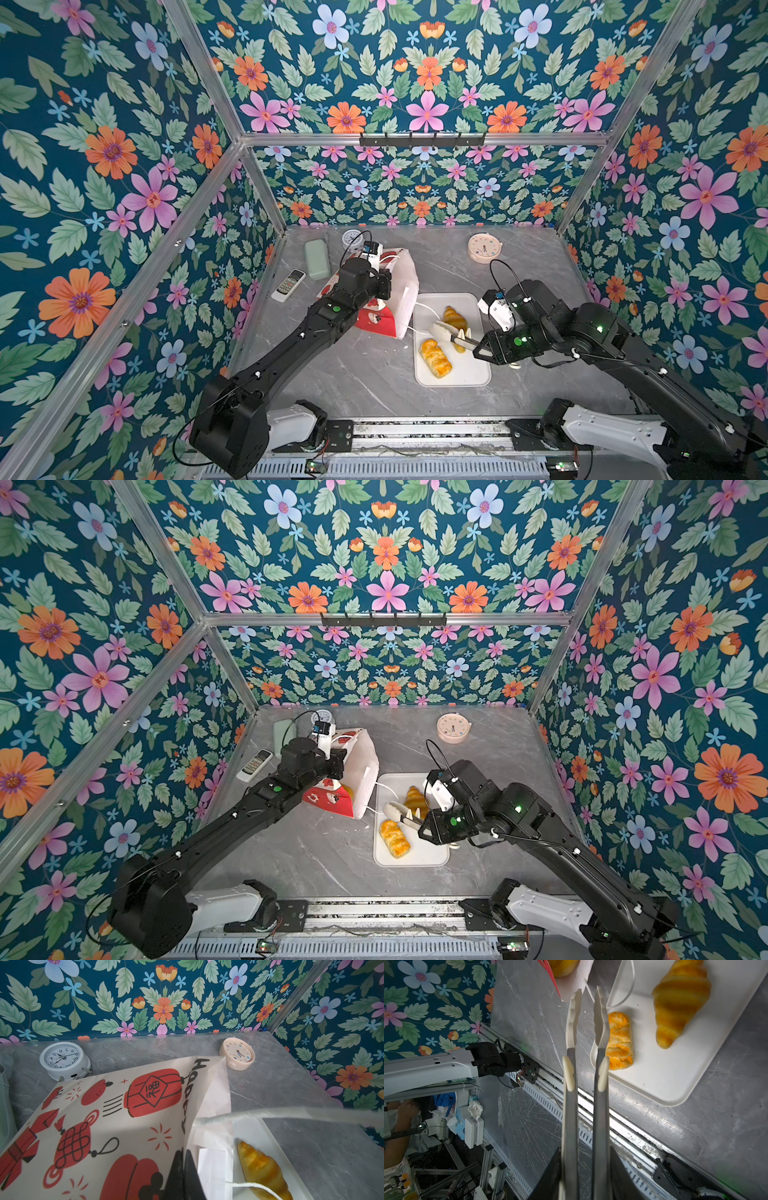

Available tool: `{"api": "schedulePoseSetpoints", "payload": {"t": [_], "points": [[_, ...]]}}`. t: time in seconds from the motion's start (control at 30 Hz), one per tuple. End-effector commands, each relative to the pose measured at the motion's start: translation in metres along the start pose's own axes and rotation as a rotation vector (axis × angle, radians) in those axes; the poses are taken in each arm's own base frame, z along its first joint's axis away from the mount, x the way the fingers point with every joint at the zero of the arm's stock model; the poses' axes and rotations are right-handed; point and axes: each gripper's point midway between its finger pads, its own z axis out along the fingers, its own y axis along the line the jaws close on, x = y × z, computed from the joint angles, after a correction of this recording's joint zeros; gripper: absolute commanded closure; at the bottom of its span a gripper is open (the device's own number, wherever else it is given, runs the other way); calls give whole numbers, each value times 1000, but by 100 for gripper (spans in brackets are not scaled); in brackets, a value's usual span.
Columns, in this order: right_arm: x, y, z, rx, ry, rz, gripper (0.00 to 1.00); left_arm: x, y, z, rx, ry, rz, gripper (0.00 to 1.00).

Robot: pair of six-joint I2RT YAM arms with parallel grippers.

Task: Take the fake bread out of the paper bag
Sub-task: 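Lower the pale bun onto the tray and open the tongs, then move the open tongs back into the bag toward the ring donut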

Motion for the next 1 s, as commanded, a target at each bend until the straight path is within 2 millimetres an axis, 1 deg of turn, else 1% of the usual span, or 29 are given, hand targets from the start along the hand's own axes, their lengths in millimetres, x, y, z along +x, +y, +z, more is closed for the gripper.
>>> {"api": "schedulePoseSetpoints", "payload": {"t": [0.0,0.1,0.27,0.43,0.53,0.63,0.8,0.97], "points": [[-18,10,-10,-17,-83,-67,68,-4,-4,0,19,-8,13,100],[-26,7,-14,11,-129,-81,68,-3,-7,0,41,-6,12,100],[-42,4,-9,16,-223,-99,69,-5,-16,-2,89,-6,3,100],[-60,5,-9,15,-320,-129,69,0,-17,-3,95,9,-1,100],[-66,7,-5,10,-335,-147,69,2,-16,-4,92,13,-3,100],[-68,11,6,-15,-306,-156,69,2,-16,-5,95,12,-3,100],[-72,15,34,-73,-278,-150,69,1,-19,-8,109,11,2,100],[-82,20,55,-103,-260,-160,69,1,-21,-11,124,10,5,100]]}}
